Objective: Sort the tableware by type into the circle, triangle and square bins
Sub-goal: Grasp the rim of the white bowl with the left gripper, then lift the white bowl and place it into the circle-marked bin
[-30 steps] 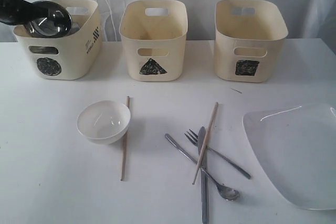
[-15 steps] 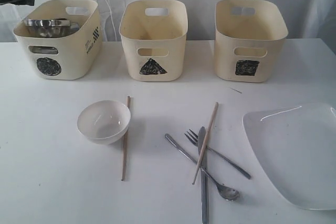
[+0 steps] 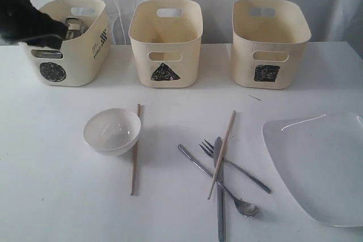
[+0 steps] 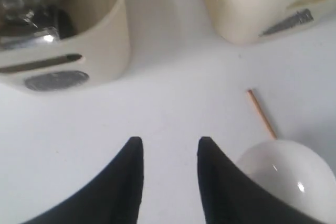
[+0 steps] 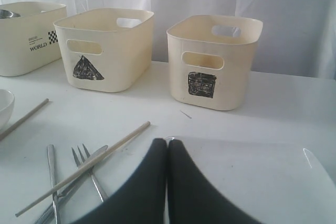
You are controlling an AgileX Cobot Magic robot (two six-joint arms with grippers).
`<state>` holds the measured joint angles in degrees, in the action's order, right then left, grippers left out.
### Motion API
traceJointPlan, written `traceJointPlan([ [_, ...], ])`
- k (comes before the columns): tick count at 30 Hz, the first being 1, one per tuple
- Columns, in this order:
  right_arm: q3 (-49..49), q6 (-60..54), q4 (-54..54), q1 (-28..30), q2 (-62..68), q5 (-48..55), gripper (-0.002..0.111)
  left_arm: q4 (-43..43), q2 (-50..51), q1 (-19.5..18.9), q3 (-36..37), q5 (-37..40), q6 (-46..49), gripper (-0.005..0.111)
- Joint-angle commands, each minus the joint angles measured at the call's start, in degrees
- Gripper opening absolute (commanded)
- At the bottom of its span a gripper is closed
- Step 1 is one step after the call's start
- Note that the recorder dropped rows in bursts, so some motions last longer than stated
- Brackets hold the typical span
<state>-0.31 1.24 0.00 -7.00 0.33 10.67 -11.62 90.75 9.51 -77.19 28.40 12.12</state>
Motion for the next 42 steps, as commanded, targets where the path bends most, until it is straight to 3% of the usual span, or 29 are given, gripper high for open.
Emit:
traceJointPlan([
  [1, 0.31, 0.02, 0.37, 0.17, -0.33, -0.48, 0.000, -1.93, -4.37, 3.33, 8.11, -3.10, 0.74, 0.040],
  [9, 0.31, 0.02, 0.37, 0.17, -0.33, -0.48, 0.000, -3.36, -4.90, 6.07, 18.74, -10.04, 0.74, 0.041],
  [17, 0.31, 0.02, 0.37, 0.17, -0.33, -0.48, 0.000, -4.23, -0.86, 6.07, 20.05, -11.35, 0.74, 0.063],
  [22, 0.31, 0.02, 0.37, 0.17, -0.33, -0.48, 0.000, -4.62, 1.28, 6.63, 20.05, -11.35, 0.86, 0.063],
  [30, 0.31, 0.02, 0.37, 0.17, -0.33, -0.48, 0.000, -5.09, 4.00, 10.62, 19.92, -14.73, 1.79, 0.063],
  [42, 0.31, 0.02, 0.37, 0.17, -0.33, -0.48, 0.000, -5.09, 11.69, 10.61, 19.83, -19.57, 1.79, 0.063],
])
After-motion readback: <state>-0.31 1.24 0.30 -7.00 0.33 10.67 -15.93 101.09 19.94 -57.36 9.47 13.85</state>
